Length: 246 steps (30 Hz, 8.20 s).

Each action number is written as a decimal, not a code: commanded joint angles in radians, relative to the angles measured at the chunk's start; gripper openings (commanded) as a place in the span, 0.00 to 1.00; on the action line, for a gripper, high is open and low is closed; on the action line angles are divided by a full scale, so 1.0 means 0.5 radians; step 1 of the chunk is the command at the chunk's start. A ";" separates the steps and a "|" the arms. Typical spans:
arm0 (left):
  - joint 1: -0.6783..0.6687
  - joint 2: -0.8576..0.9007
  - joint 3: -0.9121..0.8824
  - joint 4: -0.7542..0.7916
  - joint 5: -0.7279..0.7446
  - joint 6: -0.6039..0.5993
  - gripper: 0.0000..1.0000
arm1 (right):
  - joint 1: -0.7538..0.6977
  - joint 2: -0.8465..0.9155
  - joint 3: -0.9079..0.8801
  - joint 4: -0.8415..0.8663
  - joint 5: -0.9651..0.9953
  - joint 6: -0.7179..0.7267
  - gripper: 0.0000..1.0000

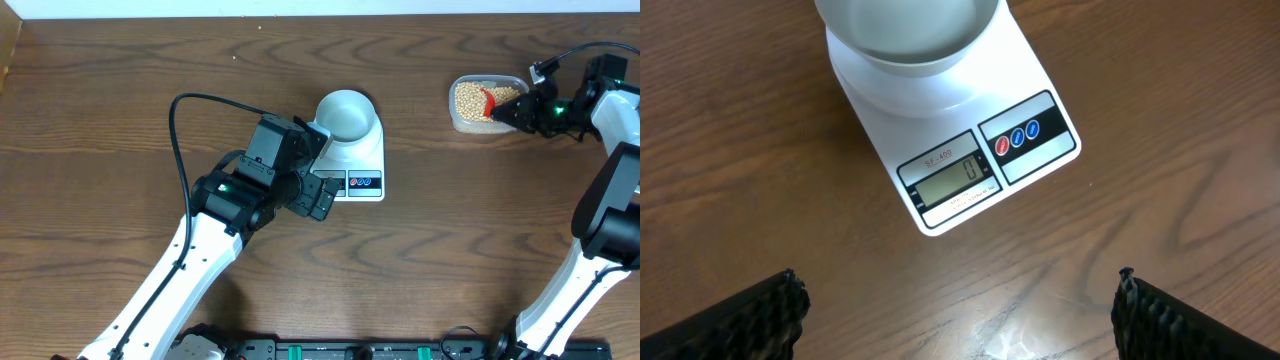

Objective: Scoop item into bowl and weigh 50g on scale
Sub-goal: 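Dip the red scoop into the soybeans with the right gripper, then lift the filled scoop out of the tub with the right gripper, then carry the filled scoop left over the white bowl on the scale, then tilt the scoop with the right gripper to pour soybeans into the bowl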

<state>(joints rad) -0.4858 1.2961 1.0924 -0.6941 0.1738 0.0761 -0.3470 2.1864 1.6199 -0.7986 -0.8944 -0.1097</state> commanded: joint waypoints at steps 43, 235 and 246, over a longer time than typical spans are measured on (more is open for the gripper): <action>0.006 -0.004 -0.017 -0.004 -0.025 0.012 0.99 | -0.278 0.049 -0.028 -0.063 -0.800 -0.023 0.01; 0.006 -0.004 -0.017 -0.004 -0.025 0.012 0.99 | 1.512 -0.700 0.014 0.093 1.192 0.307 0.01; 0.006 -0.004 -0.017 -0.004 -0.025 0.012 0.99 | 1.418 -0.700 0.014 0.085 0.925 0.404 0.01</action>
<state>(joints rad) -0.4858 1.2961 1.0924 -0.6941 0.1738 0.0761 0.3794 1.8511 1.6108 -0.7528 -0.3725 0.0689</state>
